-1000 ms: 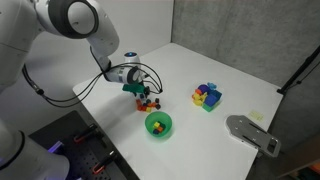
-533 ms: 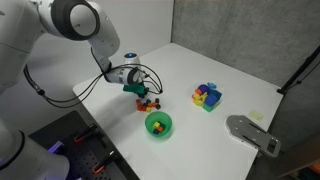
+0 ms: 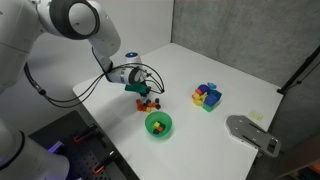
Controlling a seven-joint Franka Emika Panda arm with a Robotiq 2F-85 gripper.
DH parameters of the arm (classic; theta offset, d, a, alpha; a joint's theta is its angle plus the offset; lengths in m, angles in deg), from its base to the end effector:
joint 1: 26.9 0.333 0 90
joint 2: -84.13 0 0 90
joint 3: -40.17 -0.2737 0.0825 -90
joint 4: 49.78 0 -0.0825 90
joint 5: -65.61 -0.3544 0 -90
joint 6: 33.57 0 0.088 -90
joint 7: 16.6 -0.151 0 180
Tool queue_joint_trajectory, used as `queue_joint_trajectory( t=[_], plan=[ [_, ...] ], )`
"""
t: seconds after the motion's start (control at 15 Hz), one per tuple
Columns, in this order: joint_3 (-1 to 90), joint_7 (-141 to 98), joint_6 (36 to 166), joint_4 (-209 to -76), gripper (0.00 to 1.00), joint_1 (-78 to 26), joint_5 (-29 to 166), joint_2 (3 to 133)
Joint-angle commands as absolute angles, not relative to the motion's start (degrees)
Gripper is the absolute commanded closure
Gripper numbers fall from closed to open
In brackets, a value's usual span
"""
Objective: Put a block into the bowel
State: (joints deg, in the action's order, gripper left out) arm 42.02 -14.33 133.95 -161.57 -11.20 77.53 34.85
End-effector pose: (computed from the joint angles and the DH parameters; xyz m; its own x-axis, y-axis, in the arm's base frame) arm 0.5392 0.1423 0.0000 0.8738 0.4765 0.0971 0.4685 -0.8784 0.0949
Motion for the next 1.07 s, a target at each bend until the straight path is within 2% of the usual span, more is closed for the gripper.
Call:
queue_joint_trajectory(
  t=[0.0,1.0],
  plan=[
    [43.9,-15.3,132.4,-162.6,0.90,-11.2,77.6,38.2],
    [51.9,-18.6,117.3,-170.6,0.90,-16.8,81.1,53.8]
  ],
)
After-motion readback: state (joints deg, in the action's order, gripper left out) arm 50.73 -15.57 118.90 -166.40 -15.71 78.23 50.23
